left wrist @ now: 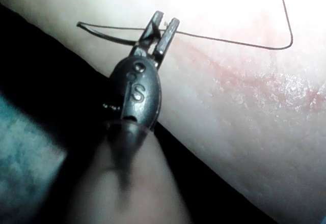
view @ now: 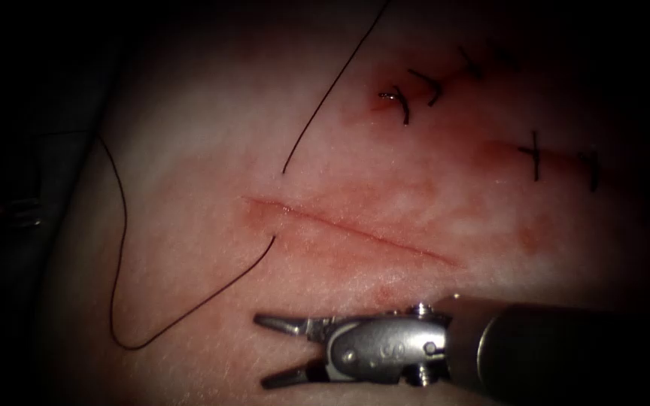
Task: Wound Closure
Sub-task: Pick up suture proximal to wound and pull distally with right hand. Repeat until only a short tail remains above wound.
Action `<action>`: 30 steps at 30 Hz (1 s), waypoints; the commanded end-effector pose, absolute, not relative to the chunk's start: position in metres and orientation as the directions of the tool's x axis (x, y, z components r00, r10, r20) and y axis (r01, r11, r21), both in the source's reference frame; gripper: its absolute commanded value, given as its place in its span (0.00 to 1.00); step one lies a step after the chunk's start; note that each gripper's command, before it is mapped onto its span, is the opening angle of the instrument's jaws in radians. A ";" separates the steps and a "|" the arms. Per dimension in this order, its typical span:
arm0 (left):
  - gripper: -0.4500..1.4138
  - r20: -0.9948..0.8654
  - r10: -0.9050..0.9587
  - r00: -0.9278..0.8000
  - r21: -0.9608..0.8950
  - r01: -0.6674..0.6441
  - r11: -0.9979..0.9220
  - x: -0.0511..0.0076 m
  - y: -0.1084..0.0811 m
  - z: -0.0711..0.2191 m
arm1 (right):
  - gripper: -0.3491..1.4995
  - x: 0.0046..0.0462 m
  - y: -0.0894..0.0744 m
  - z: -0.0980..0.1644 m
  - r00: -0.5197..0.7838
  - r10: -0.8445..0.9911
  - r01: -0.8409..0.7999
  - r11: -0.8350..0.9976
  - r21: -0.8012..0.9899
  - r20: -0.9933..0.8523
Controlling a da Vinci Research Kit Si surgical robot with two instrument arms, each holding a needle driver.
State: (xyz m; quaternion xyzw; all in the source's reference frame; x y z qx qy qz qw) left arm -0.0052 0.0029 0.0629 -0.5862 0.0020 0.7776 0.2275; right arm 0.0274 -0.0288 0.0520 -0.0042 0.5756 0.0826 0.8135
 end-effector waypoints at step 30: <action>0.00 -0.925 0.333 -0.184 -0.256 -0.347 -0.902 -0.0092 0.002 0.066 | 0.00 0.0276 -0.029 0.058 0.460 0.200 -0.135 0.979 0.154 -0.865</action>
